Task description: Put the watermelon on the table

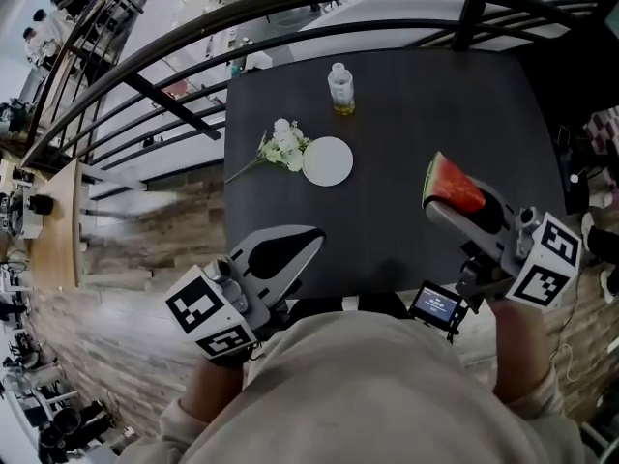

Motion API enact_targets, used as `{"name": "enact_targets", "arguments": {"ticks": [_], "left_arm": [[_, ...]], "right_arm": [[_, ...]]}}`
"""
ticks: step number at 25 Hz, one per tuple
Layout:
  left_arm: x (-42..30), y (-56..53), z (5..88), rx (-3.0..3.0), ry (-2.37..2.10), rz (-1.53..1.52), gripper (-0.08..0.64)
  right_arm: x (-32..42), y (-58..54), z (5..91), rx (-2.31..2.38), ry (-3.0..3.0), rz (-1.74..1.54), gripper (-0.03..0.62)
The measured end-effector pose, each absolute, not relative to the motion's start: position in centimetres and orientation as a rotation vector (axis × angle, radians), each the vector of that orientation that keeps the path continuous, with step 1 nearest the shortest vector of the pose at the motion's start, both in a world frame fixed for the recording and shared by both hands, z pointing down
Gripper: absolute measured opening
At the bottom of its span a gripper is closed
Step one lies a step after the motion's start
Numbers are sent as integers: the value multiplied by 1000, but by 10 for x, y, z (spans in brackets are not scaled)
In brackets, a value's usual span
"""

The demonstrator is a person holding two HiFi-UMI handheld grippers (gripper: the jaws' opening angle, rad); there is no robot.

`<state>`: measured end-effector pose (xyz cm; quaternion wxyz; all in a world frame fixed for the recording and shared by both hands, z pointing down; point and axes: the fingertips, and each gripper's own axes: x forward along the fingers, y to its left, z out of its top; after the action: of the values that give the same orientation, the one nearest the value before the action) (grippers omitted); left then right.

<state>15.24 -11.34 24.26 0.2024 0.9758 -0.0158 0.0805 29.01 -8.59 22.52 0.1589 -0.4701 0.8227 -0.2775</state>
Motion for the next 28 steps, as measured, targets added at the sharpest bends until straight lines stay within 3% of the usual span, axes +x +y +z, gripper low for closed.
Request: {"name": "enact_targets", "arguments": {"ticks": [13, 28], "left_arm": [[163, -139, 232, 2791, 246, 183, 3], [132, -167, 224, 2783, 128, 147, 3]], "right_arm": [[267, -95, 184, -1558, 2339, -645, 187], [251, -131, 169, -1535, 2410, -652, 187]]}}
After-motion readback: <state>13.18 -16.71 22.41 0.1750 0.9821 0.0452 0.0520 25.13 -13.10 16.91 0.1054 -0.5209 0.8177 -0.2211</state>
